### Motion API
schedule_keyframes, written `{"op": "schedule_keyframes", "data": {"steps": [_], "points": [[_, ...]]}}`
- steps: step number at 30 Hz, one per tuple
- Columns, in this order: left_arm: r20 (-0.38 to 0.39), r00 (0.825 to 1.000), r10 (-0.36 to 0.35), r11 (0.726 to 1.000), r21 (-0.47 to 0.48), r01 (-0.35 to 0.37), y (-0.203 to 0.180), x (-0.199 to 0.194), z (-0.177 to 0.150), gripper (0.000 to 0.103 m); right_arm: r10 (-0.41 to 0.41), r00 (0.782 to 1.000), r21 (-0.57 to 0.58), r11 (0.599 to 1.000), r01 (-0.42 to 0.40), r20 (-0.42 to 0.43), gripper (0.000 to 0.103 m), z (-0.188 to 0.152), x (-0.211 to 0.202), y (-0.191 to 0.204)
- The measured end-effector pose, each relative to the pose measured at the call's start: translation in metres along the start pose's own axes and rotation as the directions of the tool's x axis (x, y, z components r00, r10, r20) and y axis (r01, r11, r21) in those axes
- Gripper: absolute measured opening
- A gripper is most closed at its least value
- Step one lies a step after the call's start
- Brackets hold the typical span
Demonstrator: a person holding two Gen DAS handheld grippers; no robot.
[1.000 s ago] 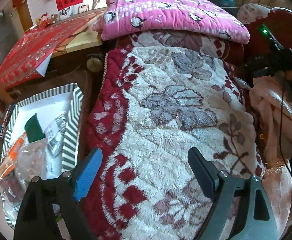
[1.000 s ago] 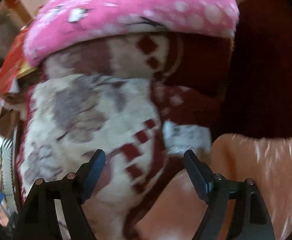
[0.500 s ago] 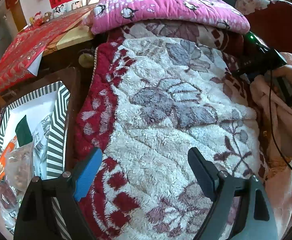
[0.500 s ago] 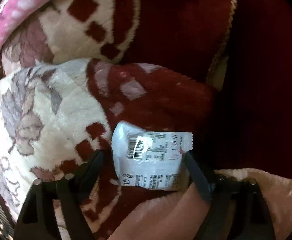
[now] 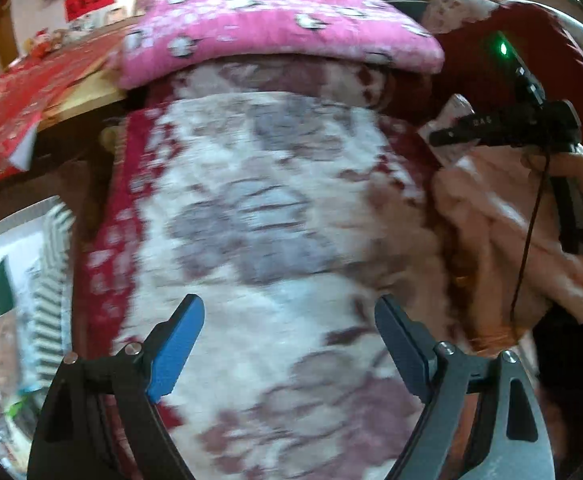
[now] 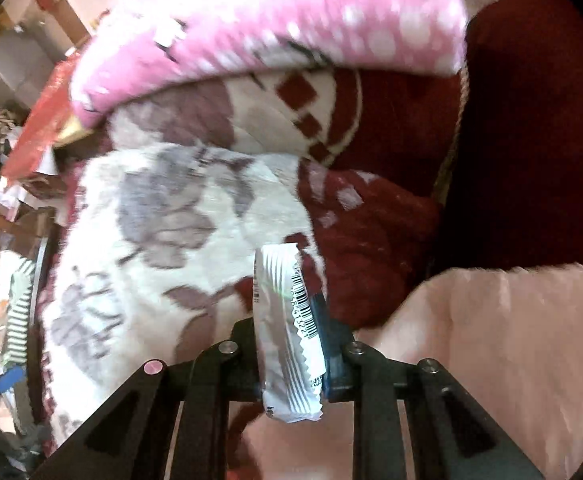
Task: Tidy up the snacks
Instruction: 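Grasp the white barcode sachet with the right tool while the left tool grasps the red candy, then carry the red candy with the left tool while the right tool carries the white sachet to the tray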
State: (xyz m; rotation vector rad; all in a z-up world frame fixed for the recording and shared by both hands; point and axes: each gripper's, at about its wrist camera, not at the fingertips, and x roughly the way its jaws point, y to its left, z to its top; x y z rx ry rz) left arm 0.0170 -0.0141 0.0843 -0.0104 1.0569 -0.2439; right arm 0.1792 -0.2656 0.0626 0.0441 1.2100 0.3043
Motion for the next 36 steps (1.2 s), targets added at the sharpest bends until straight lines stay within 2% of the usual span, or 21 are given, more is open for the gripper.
{"op": "schedule_keyframes", "data": {"steps": [5,9,13,19,22,25,27,28,29,30,32,36], "points": [[-0.048,0.993,-0.110,0.993,0.043,0.112,-0.058,0.022,0.018,0.087,0.004,1.000,-0.075,0.997,-0.004,0.006,0.020,-0.020,-0.044,0.008],[-0.088,0.984,-0.152,0.988,0.022,0.154,-0.098,0.046,0.030,0.087,0.009,1.000,-0.103,0.995,-0.009,-0.001,0.020,-0.035,-0.074,-0.001],[-0.117,0.989,-0.092,0.994,0.042,0.097,-0.130,0.074,0.033,0.087,0.020,1.000,-0.105,0.994,-0.018,0.015,0.020,-0.042,-0.084,-0.008],[-0.211,0.977,-0.044,0.998,0.023,0.050,-0.157,0.118,0.025,0.085,0.069,0.997,-0.070,0.995,-0.066,0.046,0.020,-0.050,-0.094,-0.026],[-0.186,0.983,-0.010,0.999,0.031,0.016,-0.164,0.125,0.026,0.085,0.078,0.996,-0.059,0.995,-0.075,0.053,0.021,-0.051,-0.096,-0.034],[-0.179,0.984,0.005,1.000,0.015,-0.002,-0.168,0.130,0.030,0.076,0.087,0.994,-0.042,0.996,-0.084,0.065,0.021,-0.051,-0.099,-0.041],[-0.168,0.986,0.015,0.999,0.037,-0.009,-0.168,0.128,0.030,0.061,0.089,0.993,-0.033,0.996,-0.087,0.073,0.021,-0.051,-0.101,-0.044],[-0.157,0.988,0.002,0.999,0.054,0.007,-0.167,0.126,0.027,0.054,0.090,0.993,-0.032,0.996,-0.087,0.075,0.021,-0.051,-0.102,-0.044],[-0.151,0.988,-0.010,0.997,0.074,0.021,-0.165,0.122,0.024,0.043,0.090,0.993,-0.033,0.996,-0.088,0.079,0.021,-0.051,-0.103,-0.043],[-0.150,0.988,-0.023,0.996,0.086,0.036,-0.161,0.118,0.022,0.037,0.091,0.993,-0.034,0.996,-0.088,0.081,0.021,-0.051,-0.104,-0.043],[-0.155,0.986,-0.064,0.993,0.093,0.079,-0.152,0.111,0.020,0.030,0.092,0.992,-0.033,0.995,-0.090,0.085,0.021,-0.051,-0.106,-0.041],[-0.184,0.971,-0.153,0.985,0.051,0.165,-0.127,0.092,0.013,0.028,0.098,0.991,-0.043,0.995,-0.095,0.086,0.021,-0.054,-0.107,-0.033]]}}
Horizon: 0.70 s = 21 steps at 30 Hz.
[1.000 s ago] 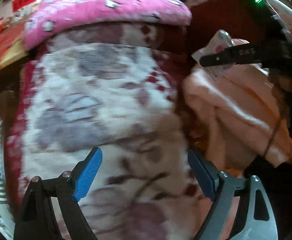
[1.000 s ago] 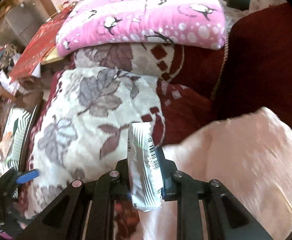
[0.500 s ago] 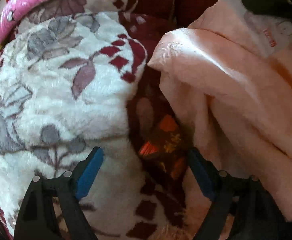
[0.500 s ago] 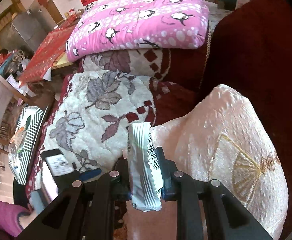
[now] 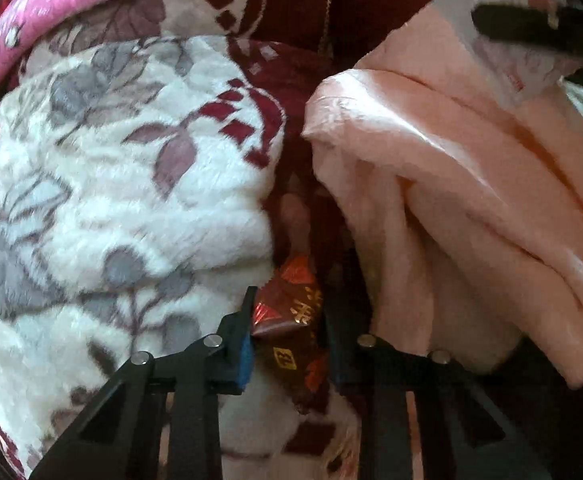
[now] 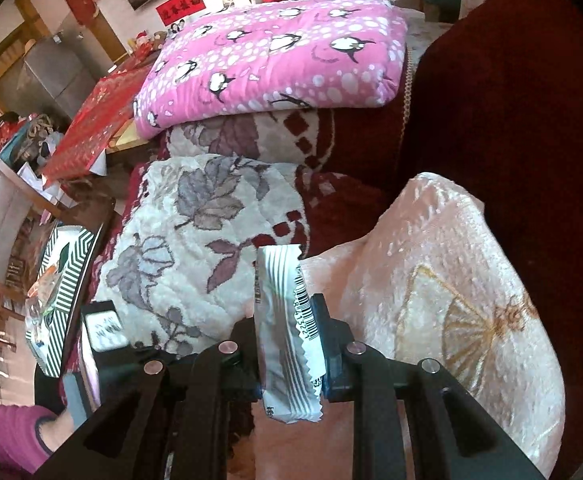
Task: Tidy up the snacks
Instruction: 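Carry the red candy with the left tool while the right tool carries the white sachet to the tray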
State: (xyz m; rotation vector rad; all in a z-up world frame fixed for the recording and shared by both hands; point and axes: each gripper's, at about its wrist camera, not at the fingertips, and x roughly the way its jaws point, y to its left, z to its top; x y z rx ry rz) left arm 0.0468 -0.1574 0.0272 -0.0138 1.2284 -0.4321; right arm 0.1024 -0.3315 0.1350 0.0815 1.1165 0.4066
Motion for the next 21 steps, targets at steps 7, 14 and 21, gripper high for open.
{"op": "schedule_keyframes", "data": {"steps": [7,14,21], "points": [[0.037,0.999,-0.013,0.999,-0.029,0.014,0.046,-0.054,-0.030,0.028,0.016,1.000,-0.058,0.998,-0.017,-0.012,0.021,-0.003,0.002,0.032],[0.094,0.992,0.089,0.993,-0.084,-0.081,0.101,-0.105,-0.062,0.028,0.050,0.997,-0.173,0.983,-0.059,-0.057,0.021,-0.017,0.025,0.104],[0.134,0.971,0.200,0.970,-0.167,-0.177,0.153,-0.139,-0.097,0.028,0.122,0.987,-0.203,0.969,-0.140,-0.100,0.021,-0.043,0.065,0.174]]}}
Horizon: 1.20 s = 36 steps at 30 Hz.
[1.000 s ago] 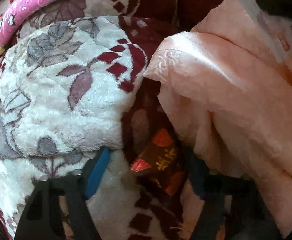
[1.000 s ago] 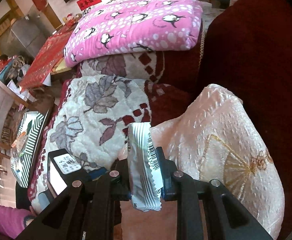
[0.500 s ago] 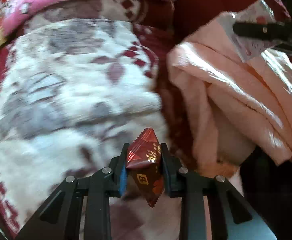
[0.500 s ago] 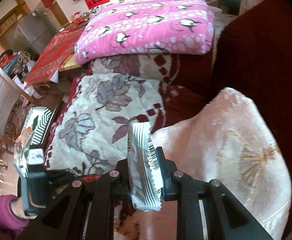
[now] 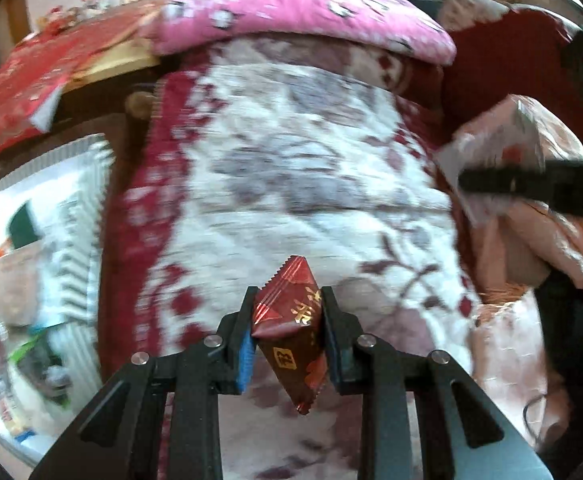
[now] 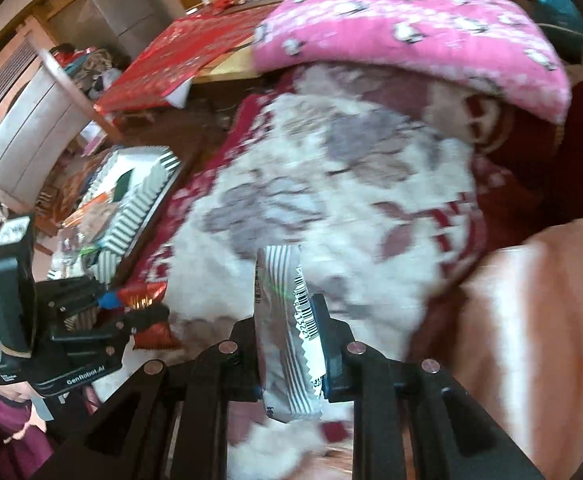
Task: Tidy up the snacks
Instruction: 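Carry the red candy with the left tool while the right tool carries the white sachet to the tray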
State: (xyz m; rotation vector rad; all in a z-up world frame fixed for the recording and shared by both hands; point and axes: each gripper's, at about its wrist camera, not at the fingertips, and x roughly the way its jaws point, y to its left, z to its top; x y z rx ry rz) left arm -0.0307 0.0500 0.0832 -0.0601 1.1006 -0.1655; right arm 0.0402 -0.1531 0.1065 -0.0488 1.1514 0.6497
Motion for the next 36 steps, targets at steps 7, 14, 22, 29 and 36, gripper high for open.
{"op": "schedule_keyframes", "data": {"steps": [7,14,22,29,36], "points": [[0.048,0.995,0.084,0.995,-0.066,-0.081,0.053,-0.029,-0.013,0.028,0.084,0.996,-0.064,0.994,-0.087,-0.039,0.021,-0.001,0.043,0.075],[0.077,0.986,0.145,0.981,-0.138,-0.133,0.099,-0.053,-0.022,0.028,0.111,0.991,-0.140,0.983,-0.120,-0.075,0.021,0.010,0.068,0.135],[0.101,0.976,0.192,0.962,-0.216,-0.167,0.142,-0.077,-0.031,0.028,0.131,0.987,-0.219,0.965,-0.147,-0.089,0.021,0.029,0.082,0.190],[0.097,0.970,0.221,0.932,-0.314,-0.181,0.190,-0.093,-0.047,0.028,0.136,0.985,-0.299,0.940,-0.162,-0.105,0.021,0.042,0.098,0.240],[0.079,0.972,0.223,0.906,-0.385,-0.177,0.224,-0.094,-0.064,0.028,0.032,0.991,-0.429,0.899,-0.086,-0.131,0.021,0.054,0.134,0.298]]}}
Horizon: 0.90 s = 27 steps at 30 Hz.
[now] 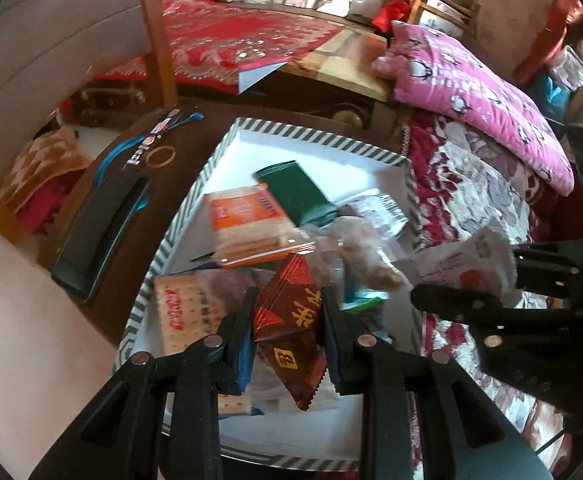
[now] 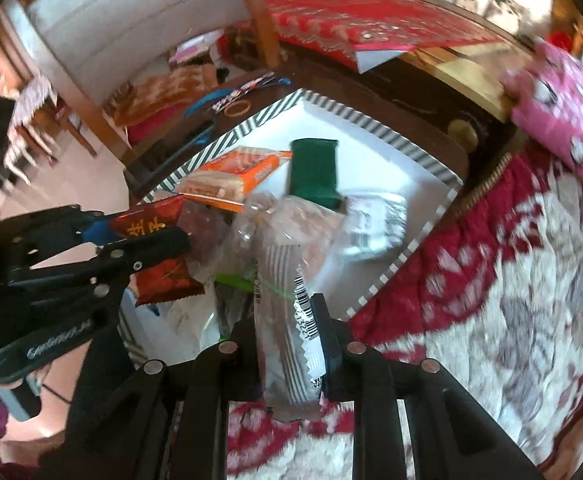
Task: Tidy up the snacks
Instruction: 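Carry the red candy with the left tool while the right tool carries the white sachet to the tray, then open the left tool over the tray while the right tool releases the white sachet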
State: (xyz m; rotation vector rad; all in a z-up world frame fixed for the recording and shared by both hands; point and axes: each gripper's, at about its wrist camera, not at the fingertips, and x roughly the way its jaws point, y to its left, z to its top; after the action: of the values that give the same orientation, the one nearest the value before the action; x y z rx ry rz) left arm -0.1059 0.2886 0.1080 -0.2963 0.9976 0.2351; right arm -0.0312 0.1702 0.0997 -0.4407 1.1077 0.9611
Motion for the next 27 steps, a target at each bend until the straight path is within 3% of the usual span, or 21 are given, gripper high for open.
{"op": "schedule_keyframes", "data": {"steps": [4,10,11,12,13,14,15,21,27], "points": [[-0.011,1.000,-0.001,1.000,-0.027,0.000,0.013,0.005,-0.003,0.028,0.010,0.999,-0.051,0.999,-0.012,-0.042,0.021,0.009,0.019,0.020],[-0.012,1.000,0.000,0.999,-0.045,0.000,0.020,0.007,-0.004,0.032,0.098,0.989,-0.061,0.993,-0.105,-0.112,0.023,0.005,0.046,0.035],[-0.008,1.000,0.006,0.999,-0.053,-0.006,0.022,0.006,-0.004,0.035,0.120,0.986,-0.058,0.990,-0.127,-0.117,0.029,0.004,0.047,0.036],[-0.005,1.000,0.009,0.998,-0.056,-0.009,0.022,0.006,-0.004,0.038,0.135,0.984,-0.053,0.988,-0.142,-0.113,0.042,0.002,0.046,0.035],[-0.003,1.000,0.001,0.998,-0.058,-0.001,0.023,0.005,-0.004,0.040,0.134,0.985,-0.047,0.989,-0.140,-0.109,0.050,0.001,0.043,0.034],[-0.002,1.000,0.001,0.998,-0.062,-0.001,0.023,0.005,-0.004,0.048,0.125,0.987,-0.040,0.991,-0.129,-0.100,0.062,0.000,0.039,0.031],[0.000,1.000,0.011,0.998,-0.066,-0.011,0.024,0.004,-0.004,0.058,0.121,0.989,-0.032,0.992,-0.125,-0.090,0.065,-0.001,0.035,0.028],[0.032,0.998,0.045,0.997,-0.061,-0.043,0.017,-0.006,-0.006,0.077,0.107,0.994,0.016,0.994,-0.107,-0.030,0.066,-0.007,0.012,0.012],[0.072,0.990,0.117,0.993,-0.040,-0.115,0.005,-0.017,-0.013,0.081,0.006,0.995,0.065,0.998,-0.012,0.103,0.076,-0.028,-0.015,0.012]]}}
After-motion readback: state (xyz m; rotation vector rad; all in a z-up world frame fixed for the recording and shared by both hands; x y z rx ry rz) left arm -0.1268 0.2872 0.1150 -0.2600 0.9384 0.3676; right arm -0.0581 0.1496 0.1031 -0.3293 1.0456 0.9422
